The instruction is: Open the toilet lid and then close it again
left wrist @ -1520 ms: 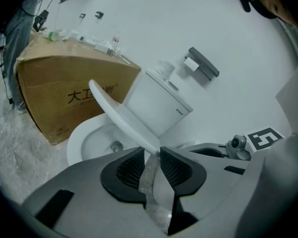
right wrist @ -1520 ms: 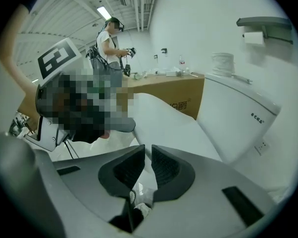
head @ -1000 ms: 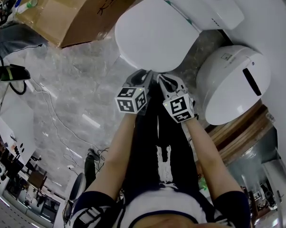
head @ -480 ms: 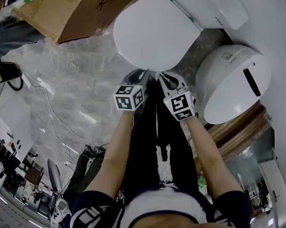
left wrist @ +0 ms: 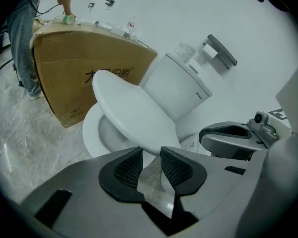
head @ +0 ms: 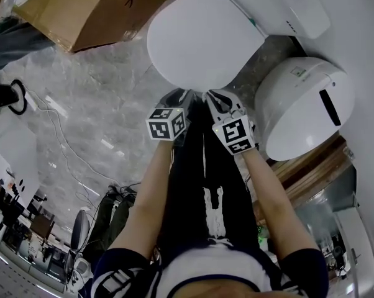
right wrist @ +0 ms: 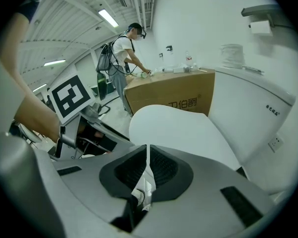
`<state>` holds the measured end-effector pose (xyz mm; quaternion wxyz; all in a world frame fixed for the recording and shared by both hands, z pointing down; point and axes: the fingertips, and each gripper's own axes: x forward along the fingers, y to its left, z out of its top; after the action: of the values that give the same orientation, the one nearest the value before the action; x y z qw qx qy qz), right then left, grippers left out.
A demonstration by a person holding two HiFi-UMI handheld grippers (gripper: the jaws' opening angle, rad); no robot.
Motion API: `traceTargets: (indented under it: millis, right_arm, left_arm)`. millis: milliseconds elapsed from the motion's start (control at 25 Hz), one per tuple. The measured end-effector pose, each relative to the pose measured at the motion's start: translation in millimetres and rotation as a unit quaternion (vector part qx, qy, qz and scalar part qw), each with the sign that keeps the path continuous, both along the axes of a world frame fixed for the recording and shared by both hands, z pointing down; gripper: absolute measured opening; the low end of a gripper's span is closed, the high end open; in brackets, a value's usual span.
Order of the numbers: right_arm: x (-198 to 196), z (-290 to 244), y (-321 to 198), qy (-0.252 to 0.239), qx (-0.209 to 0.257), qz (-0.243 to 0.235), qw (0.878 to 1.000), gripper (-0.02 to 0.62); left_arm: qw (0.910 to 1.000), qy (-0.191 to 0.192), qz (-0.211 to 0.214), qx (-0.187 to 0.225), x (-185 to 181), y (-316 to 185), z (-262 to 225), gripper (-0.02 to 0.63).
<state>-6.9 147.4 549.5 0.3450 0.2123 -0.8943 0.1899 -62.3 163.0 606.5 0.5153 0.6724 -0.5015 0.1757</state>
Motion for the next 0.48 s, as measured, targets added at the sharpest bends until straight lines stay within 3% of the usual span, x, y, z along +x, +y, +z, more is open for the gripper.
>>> traceTargets:
  millis: [480]
  right_arm:
    - [-1, 8, 4, 0.001, -0.006, -0.006, 1.000, 0.021]
  left_arm:
    - [0.9996, 0.000, 0.000, -0.028, -4, 9, 21, 0.114]
